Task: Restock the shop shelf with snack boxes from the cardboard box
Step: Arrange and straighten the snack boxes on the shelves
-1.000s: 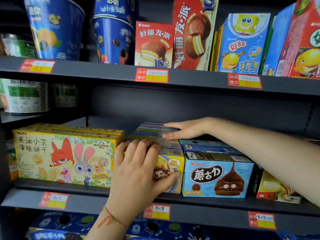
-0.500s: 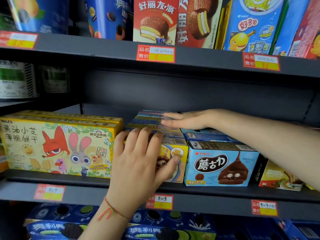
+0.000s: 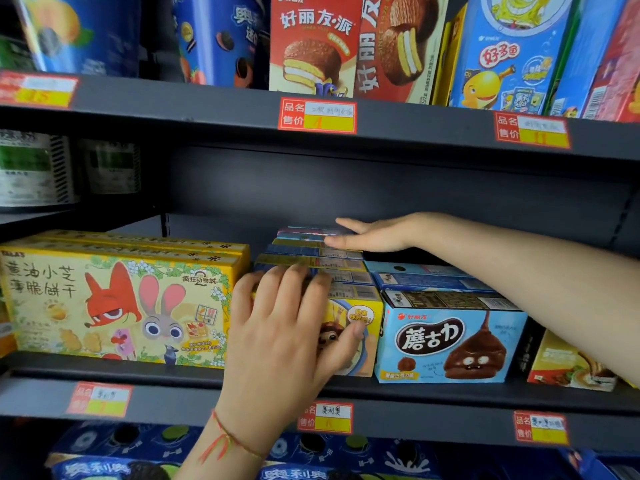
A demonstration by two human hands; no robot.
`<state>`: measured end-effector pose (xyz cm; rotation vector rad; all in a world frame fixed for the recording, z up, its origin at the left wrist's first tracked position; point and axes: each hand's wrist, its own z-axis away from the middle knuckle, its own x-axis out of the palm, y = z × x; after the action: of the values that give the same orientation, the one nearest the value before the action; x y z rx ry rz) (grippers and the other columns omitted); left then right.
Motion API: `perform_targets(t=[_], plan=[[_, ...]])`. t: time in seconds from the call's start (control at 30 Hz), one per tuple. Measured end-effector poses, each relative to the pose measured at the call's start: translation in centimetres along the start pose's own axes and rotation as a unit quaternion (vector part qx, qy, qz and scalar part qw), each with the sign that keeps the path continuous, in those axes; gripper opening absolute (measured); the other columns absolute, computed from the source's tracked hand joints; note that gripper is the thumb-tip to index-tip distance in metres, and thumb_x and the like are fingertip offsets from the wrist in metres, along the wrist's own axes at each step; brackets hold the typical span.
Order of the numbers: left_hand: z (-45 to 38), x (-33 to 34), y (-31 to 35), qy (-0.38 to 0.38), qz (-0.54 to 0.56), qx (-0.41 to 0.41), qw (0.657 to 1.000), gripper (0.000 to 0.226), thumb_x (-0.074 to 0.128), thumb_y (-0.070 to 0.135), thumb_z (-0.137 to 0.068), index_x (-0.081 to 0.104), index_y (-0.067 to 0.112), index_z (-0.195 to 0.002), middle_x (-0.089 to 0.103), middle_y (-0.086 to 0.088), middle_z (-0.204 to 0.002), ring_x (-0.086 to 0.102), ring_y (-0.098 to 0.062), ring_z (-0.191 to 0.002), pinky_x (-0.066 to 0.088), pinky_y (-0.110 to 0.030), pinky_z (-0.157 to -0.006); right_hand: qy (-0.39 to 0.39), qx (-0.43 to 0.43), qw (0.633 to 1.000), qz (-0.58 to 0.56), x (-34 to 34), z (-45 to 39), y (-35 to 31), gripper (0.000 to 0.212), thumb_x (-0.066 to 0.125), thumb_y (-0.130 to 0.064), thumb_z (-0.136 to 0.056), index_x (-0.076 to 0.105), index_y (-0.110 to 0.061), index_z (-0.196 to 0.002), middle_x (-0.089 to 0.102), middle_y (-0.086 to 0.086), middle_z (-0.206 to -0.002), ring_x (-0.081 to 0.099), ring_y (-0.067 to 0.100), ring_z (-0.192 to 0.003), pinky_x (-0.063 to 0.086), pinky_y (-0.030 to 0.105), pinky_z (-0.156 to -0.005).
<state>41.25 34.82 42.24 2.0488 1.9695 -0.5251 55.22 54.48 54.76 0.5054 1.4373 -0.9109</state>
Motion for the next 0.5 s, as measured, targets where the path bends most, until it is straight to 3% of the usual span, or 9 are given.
perform_targets(t=[0.23,0.5], plan=[[0.0,0.0,0.0,0.009,-0.002,0.006,1.0,0.055,0.043,0.06,-0.097,0.067,0.013,-0.114,0.064,-0.008,-0.114,0.059,-0.031,-0.105,0.04,-0.049,-0.095,0.004,-0.015,1.0,-0.012,1.0,-2.2,1.1,0.078,0.037,-0.078,-0.088,0.03,-0.037,-0.153,0.014,-0.015,-0.164,0.007,0.007,-0.151,0.005,0.029,-0.122],[0.0,-0.1,0.0,0.009,-0.004,0.009,1.0,0.056,0.043,0.059,-0.097,0.067,0.012,-0.114,0.064,-0.008,-0.114,0.059,-0.032,-0.104,0.04,-0.049,-0.094,0.017,0.003,0.999,-0.03,1.6,-1.9,1.1,0.082,0.036,-0.08,-0.087,0.024,-0.036,-0.155,0.015,-0.016,-0.163,0.008,0.006,-0.151,0.005,0.031,-0.122]])
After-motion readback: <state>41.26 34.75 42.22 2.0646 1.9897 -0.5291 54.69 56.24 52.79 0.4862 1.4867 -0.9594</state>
